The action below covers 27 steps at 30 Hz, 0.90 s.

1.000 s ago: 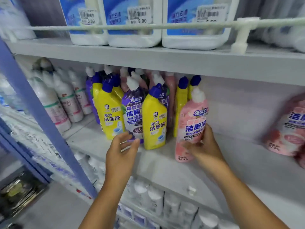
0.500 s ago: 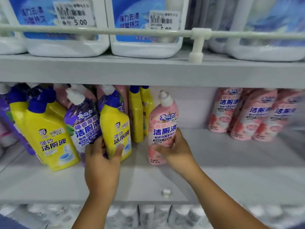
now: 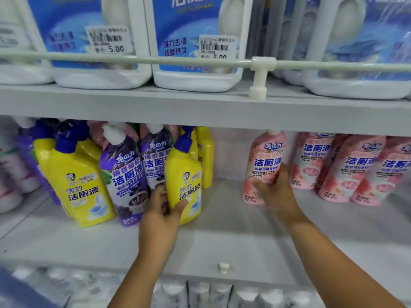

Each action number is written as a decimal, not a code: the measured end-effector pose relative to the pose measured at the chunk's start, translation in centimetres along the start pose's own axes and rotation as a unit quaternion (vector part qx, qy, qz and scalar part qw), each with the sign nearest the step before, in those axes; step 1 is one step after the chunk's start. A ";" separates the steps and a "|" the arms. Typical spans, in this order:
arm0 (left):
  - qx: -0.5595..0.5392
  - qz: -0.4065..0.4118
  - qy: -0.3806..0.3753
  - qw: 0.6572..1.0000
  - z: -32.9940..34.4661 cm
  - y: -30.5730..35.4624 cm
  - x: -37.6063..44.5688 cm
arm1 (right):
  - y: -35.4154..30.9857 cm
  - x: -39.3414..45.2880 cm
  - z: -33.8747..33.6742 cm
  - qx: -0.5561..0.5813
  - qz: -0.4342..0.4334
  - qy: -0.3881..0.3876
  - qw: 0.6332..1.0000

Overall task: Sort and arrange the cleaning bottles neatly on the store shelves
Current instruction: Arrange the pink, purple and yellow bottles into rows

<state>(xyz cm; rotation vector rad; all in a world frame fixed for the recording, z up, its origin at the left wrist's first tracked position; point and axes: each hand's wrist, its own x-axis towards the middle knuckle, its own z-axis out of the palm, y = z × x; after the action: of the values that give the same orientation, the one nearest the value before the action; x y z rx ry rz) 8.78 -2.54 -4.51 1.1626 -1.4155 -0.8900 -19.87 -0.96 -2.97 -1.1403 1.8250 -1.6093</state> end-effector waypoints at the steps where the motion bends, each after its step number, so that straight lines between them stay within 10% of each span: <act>1: -0.009 -0.010 -0.008 1.000 0.3 -0.1 -0.1 | 0.4 0.5 0.1 0.006 0.004 0.012 1.000; 6: -0.048 -0.044 -0.035 0.997 1.2 -0.5 -0.2 | -1.3 -4.1 1.8 -0.068 -0.059 0.158 0.983; 11: -0.060 -0.054 -0.065 0.995 0.2 1.0 -0.5 | -4.3 -5.1 6.8 0.011 -0.047 -0.193 0.980; 16: -0.025 -0.023 0.082 0.996 -3.7 1.2 -1.8 | -4.5 -4.7 8.7 0.014 -0.034 -0.255 0.966; 27: -0.025 -0.059 -0.036 0.997 -3.0 -1.4 -2.3 | -5.0 -2.5 8.7 0.077 -0.051 -0.031 0.995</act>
<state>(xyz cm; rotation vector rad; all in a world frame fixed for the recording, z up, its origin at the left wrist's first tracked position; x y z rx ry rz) 11.89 -0.48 -5.97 1.1961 -1.3864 -1.0527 -10.28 -3.91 -0.56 -1.2163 1.5976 -1.7193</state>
